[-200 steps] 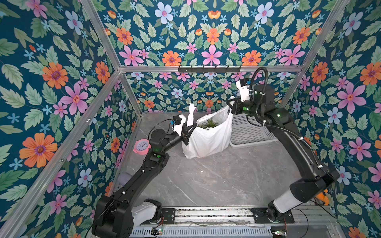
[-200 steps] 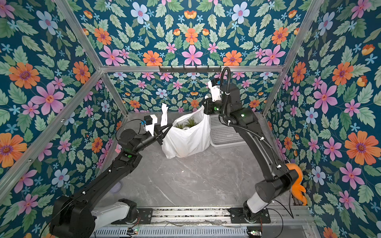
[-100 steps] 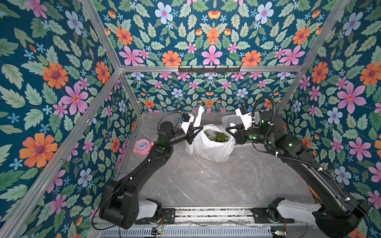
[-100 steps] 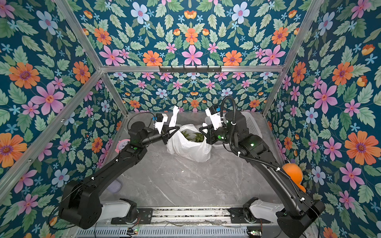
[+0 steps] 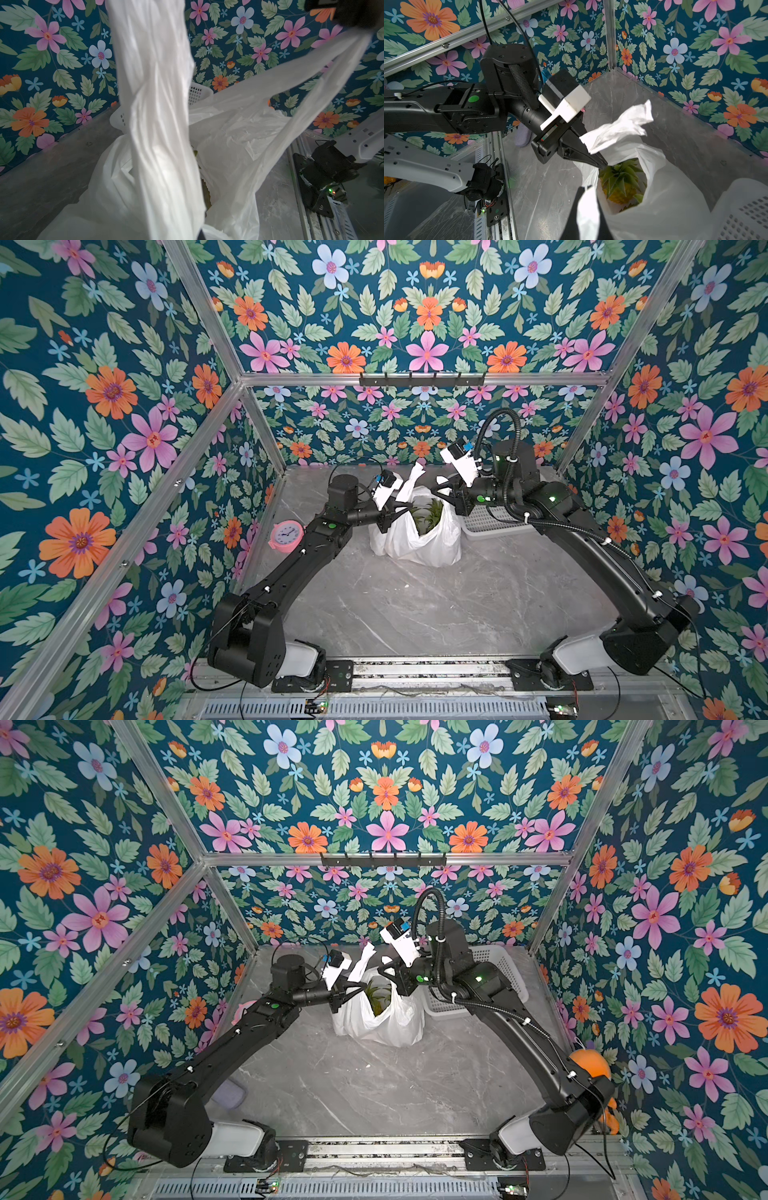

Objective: Place the pineapple into a plastic bag & tie a knot
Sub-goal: Cross the plastic bag at the center of the board.

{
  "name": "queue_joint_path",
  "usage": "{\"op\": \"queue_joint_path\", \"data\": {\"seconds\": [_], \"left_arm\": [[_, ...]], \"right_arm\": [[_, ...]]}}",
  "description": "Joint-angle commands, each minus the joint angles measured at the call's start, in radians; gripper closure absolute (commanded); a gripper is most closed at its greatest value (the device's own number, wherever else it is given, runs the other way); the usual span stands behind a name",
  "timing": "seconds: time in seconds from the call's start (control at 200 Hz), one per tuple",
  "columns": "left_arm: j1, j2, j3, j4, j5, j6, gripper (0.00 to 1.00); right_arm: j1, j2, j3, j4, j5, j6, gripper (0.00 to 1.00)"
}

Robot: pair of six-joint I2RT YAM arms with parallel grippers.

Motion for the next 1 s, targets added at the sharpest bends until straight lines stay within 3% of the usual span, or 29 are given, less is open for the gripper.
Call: {"op": "queue_joint_path", "data": {"seconds": [0.0, 0.195, 0.27, 0.325, 0.6, 0.995], "left_arm": [[0.000, 0.005, 0.016, -0.023, 0.035, 0.041, 1.00], [0.003, 0.004, 0.026, -0.043, 0.015, 0.059, 1.00], [0.002, -0.008, 0.027, -0.037, -0.006, 0.058, 0.84], [0.006, -0.020, 0.026, -0.025, -0.011, 0.054, 0.78], [0.022, -0.012, 0.052, 0.031, 0.010, 0.016, 0.75], [0.026, -0.021, 0.085, -0.031, -0.001, 0.051, 0.48]], "right_arm": [[0.006, 0.070, 0.072, -0.029, -0.038, -0.058, 1.00], [0.009, 0.191, 0.199, -0.063, -0.069, -0.060, 1.00], [0.010, 0.216, 0.217, -0.073, -0.079, -0.060, 1.00], [0.010, 0.229, 0.227, -0.080, -0.086, -0.061, 1.00], [0.011, 0.285, 0.307, -0.130, -0.151, -0.067, 1.00], [0.022, 0.302, 0.360, -0.158, -0.162, -0.080, 1.00]]}}
